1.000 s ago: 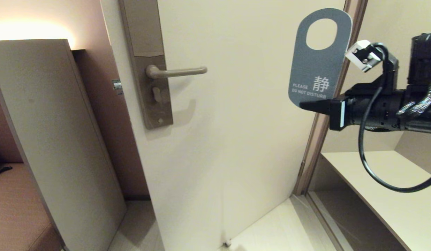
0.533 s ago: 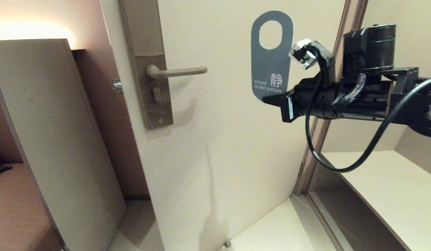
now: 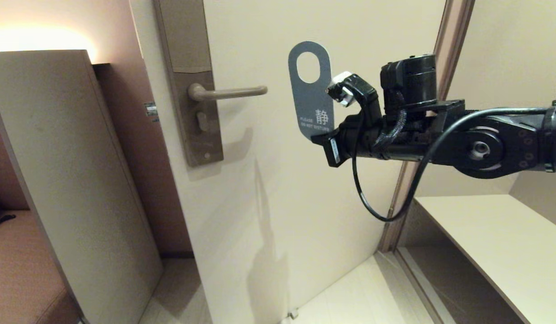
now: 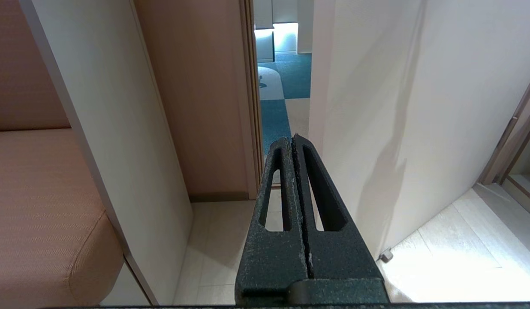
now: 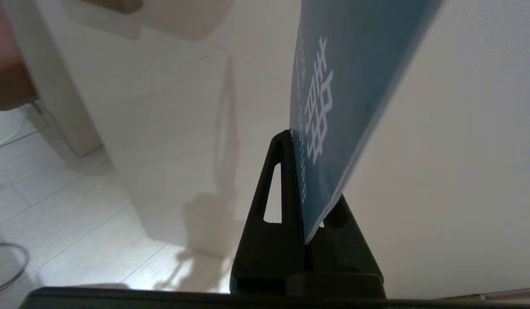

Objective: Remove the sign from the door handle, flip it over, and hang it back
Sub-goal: Hang the sign back with the other side facing out

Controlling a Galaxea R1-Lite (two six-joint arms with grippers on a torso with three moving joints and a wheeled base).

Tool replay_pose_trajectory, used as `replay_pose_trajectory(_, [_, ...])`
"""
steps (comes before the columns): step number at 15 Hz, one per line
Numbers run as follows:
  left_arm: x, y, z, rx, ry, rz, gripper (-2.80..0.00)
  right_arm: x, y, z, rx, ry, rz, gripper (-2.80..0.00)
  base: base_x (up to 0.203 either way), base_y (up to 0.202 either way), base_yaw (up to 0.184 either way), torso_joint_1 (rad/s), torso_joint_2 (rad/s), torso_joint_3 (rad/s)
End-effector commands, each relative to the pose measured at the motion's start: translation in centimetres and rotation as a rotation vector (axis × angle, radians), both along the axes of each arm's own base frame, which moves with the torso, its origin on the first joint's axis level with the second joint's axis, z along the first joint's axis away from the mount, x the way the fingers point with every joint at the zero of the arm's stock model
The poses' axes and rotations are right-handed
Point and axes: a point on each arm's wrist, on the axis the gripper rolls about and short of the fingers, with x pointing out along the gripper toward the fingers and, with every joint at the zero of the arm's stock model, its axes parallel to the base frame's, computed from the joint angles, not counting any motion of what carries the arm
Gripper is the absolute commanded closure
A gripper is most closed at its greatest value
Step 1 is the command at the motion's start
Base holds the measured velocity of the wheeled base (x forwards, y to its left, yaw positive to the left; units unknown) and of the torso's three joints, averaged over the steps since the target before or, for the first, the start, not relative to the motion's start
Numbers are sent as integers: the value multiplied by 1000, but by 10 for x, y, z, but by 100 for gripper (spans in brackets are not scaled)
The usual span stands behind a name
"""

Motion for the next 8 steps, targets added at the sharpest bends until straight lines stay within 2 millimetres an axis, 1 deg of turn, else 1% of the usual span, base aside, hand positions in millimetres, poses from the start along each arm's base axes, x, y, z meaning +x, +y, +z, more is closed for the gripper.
replay_pose_trajectory(1, [0, 0, 0, 0, 2, 0, 0, 14, 12, -12, -35, -5, -18, 0, 0, 0, 0, 0, 0, 0])
replay_pose_trajectory(4, [0, 0, 0, 0, 2, 0, 0, 24, 20, -20, -69, -19, -12, 0, 0, 0, 0, 0, 0, 0])
replay_pose_trajectory(7, [0, 0, 0, 0, 2, 0, 0, 31, 24, -31, -103, -16, -2, 0, 0, 0, 0, 0, 0, 0])
replay_pose_trajectory(8, [0, 0, 0, 0, 2, 0, 0, 32, 25, -32, -110, -19, 1, 0, 0, 0, 0, 0, 0, 0])
